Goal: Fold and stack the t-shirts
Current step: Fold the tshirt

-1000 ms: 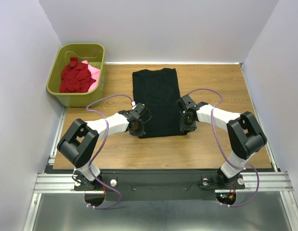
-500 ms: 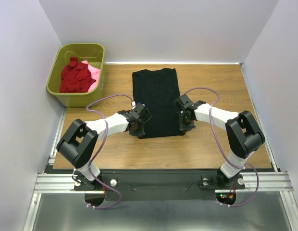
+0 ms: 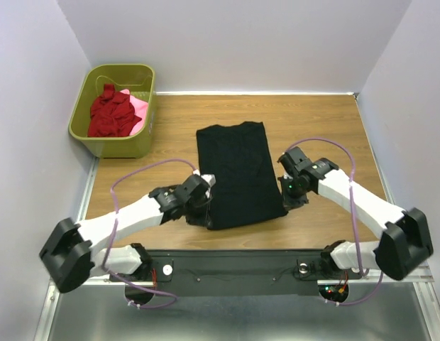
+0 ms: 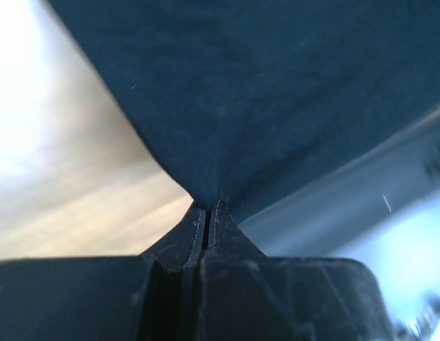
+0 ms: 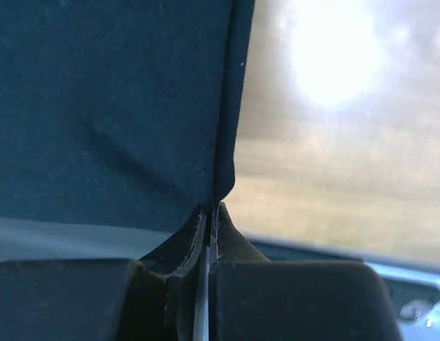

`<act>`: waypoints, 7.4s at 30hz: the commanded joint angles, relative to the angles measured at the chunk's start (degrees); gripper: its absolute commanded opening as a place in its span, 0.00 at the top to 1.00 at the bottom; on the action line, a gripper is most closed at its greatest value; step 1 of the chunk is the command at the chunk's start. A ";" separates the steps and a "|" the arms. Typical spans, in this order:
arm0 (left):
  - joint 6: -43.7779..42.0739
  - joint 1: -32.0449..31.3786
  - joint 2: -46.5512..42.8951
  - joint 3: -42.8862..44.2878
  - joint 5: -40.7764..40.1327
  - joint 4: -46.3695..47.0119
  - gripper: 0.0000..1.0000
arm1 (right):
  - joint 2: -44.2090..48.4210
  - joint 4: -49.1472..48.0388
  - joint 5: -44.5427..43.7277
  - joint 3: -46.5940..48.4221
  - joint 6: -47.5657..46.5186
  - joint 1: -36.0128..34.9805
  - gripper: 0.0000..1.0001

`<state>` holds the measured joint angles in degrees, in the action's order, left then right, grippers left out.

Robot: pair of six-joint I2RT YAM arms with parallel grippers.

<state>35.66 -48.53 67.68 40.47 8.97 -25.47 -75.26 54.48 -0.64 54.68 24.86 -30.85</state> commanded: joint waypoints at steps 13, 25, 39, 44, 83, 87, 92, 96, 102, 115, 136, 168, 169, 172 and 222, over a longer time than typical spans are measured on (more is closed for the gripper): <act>12.07 -8.34 -11.88 12.94 -8.52 -18.38 1.00 | 8.57 21.11 -3.56 20.08 2.30 -0.26 0.99; 1.97 2.38 -1.59 20.79 -14.51 -13.73 1.00 | -6.63 18.12 -12.27 36.64 -4.20 -0.17 1.00; -7.61 11.87 6.32 23.17 -10.64 -8.02 1.00 | -17.62 13.11 -14.82 44.73 -7.99 1.58 0.99; -9.55 15.30 9.92 22.99 -9.33 -5.38 1.00 | -22.02 9.69 -14.03 46.66 -9.83 2.81 0.99; -18.69 23.57 28.91 30.19 -8.45 8.60 1.00 | -38.91 -19.14 -9.73 27.16 -9.13 11.60 0.99; -19.49 23.40 28.12 30.99 -8.44 8.86 1.00 | -37.42 -20.81 -9.81 24.69 -8.69 11.95 0.99; -19.75 22.87 27.42 31.78 -8.27 8.78 1.00 | -32.15 -20.99 -11.74 25.83 -8.34 12.04 0.99; -20.19 22.52 26.72 32.22 -8.01 8.95 1.00 | -27.84 -20.90 -14.91 26.54 -6.94 12.39 0.99; -21.86 21.82 25.75 32.04 -8.18 11.23 1.00 | -25.19 -20.99 -17.64 22.94 -3.86 13.53 0.99; -25.99 20.32 33.21 35.11 -8.18 15.72 1.00 | -31.52 -29.16 -15.79 13.00 -0.60 16.09 0.99; -23.70 20.76 40.42 39.69 -13.45 17.13 0.82 | -26.07 -29.52 -17.63 17.83 -1.57 16.79 0.85; -19.66 10.57 31.54 34.23 -11.44 19.33 0.47 | -19.21 -35.32 7.14 12.39 -3.68 17.05 0.66; -19.66 9.87 33.20 34.93 -11.61 19.23 0.49 | -19.65 -35.58 7.93 11.78 -3.68 16.88 0.67; -19.58 8.19 36.89 37.75 -11.70 19.23 0.55 | -22.20 -35.84 9.78 11.77 -3.77 16.70 0.69; -21.78 19.26 58.52 59.10 -0.01 23.80 0.63 | -40.30 -61.77 41.86 22.49 -0.60 28.73 0.52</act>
<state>13.39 -30.20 125.27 95.66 6.83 -3.64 -112.73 -4.14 38.68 76.51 25.43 -4.05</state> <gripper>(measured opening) 0.377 0.480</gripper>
